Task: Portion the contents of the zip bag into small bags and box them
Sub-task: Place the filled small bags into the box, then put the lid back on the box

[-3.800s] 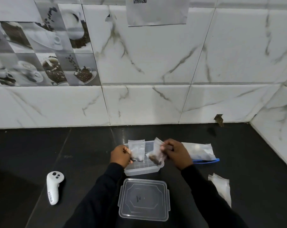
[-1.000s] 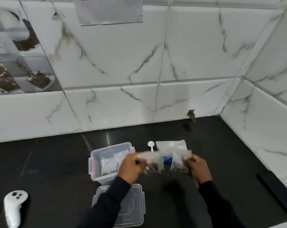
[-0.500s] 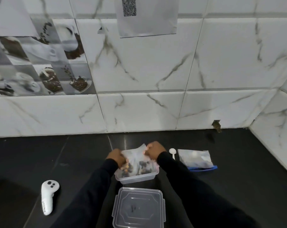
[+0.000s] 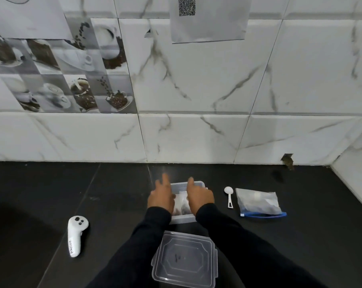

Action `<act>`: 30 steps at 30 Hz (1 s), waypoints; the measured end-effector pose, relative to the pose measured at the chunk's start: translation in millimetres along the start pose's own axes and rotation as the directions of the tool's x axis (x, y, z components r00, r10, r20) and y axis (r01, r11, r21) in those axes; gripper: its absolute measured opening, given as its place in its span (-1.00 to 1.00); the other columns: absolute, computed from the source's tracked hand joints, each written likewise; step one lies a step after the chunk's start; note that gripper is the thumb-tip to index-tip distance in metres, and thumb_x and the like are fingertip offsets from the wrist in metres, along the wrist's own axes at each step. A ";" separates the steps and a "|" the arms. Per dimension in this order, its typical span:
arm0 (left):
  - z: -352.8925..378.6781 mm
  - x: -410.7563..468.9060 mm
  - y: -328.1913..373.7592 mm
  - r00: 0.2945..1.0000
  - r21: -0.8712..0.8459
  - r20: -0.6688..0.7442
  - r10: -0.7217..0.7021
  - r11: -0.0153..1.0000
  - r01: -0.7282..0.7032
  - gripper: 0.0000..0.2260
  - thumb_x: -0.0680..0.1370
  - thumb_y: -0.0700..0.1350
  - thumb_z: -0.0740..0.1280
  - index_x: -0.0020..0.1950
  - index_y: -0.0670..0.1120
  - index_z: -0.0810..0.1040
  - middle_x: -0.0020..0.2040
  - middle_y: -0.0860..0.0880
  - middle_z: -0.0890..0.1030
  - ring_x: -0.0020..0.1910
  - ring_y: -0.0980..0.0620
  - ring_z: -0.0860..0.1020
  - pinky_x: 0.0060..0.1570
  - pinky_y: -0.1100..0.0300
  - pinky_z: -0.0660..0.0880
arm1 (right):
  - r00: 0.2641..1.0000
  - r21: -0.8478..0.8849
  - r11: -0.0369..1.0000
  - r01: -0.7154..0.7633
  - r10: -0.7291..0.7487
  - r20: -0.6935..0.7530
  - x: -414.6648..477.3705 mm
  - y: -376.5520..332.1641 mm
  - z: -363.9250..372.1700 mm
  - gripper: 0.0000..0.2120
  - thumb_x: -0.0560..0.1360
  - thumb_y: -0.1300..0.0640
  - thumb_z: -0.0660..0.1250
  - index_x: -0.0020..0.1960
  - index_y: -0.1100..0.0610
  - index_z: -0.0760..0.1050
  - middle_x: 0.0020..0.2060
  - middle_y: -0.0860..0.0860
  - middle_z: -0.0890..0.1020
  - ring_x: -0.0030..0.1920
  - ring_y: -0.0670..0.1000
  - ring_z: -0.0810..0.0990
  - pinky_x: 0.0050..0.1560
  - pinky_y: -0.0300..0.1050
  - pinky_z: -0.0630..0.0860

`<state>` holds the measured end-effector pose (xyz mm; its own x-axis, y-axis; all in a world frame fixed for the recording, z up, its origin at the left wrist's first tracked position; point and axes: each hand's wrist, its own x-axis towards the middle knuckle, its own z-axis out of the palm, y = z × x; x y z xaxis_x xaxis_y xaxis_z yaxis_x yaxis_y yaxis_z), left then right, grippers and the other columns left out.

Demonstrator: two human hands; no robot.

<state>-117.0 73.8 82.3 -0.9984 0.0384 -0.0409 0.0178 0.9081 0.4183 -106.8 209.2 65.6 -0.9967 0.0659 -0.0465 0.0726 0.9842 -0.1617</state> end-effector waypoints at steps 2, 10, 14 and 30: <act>-13.8 -19.9 -18.3 0.992 -0.099 -0.110 -0.058 0.994 0.048 -0.72 0.55 -0.06 0.34 0.16 -0.05 0.31 0.06 -0.12 0.55 -0.04 -0.29 0.62 -0.14 -0.02 0.50 | 0.994 0.153 0.984 -0.090 0.098 -0.045 -23.1 15.6 -8.6 -0.73 0.57 0.09 0.18 0.24 0.10 0.27 -0.07 0.08 0.65 -0.07 0.22 0.65 -0.18 0.00 0.45; 30.2 -86.6 -110.7 0.764 -0.128 0.526 -0.374 0.853 0.506 -0.60 0.55 0.16 0.30 -0.17 -0.18 0.58 -0.37 -0.12 0.70 -0.48 -0.01 0.64 -0.41 0.22 0.55 | 0.757 0.457 0.623 -0.635 0.384 0.528 -126.0 87.0 61.6 -0.68 0.51 -0.09 0.36 -0.25 0.13 0.47 -0.44 0.04 0.63 -0.49 0.01 0.56 -0.38 -0.16 0.55; 38.6 -92.0 -99.9 0.750 -0.275 0.574 -0.329 0.785 0.555 -0.66 0.59 0.06 0.31 -0.10 -0.23 0.56 -0.39 -0.18 0.69 -0.47 -0.05 0.63 -0.53 0.22 0.47 | 0.717 0.574 0.444 -0.688 0.294 0.632 -138.4 74.7 71.6 -0.79 0.58 0.09 0.31 -0.12 0.21 0.43 -0.51 0.13 0.62 -0.58 0.05 0.54 -0.57 -0.22 0.38; -78.7 -54.6 -60.3 0.992 -0.704 0.087 -0.092 0.698 0.127 -0.68 0.40 -0.07 0.57 -0.09 -0.10 0.45 -0.20 -0.07 0.64 -0.26 -0.07 0.63 -0.25 0.05 0.56 | 0.973 0.924 0.367 -0.111 0.229 0.026 -106.8 39.7 -101.7 -0.88 0.56 0.14 0.37 -0.05 0.15 0.46 -0.31 0.09 0.68 -0.43 0.00 0.65 -0.49 -0.17 0.52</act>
<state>-67.8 -15.9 130.7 -0.9873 -0.0095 -0.1586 -0.1520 0.3455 0.9260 -1.1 258.0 164.4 -0.9524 0.2851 -0.1081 0.1699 0.2018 -0.9646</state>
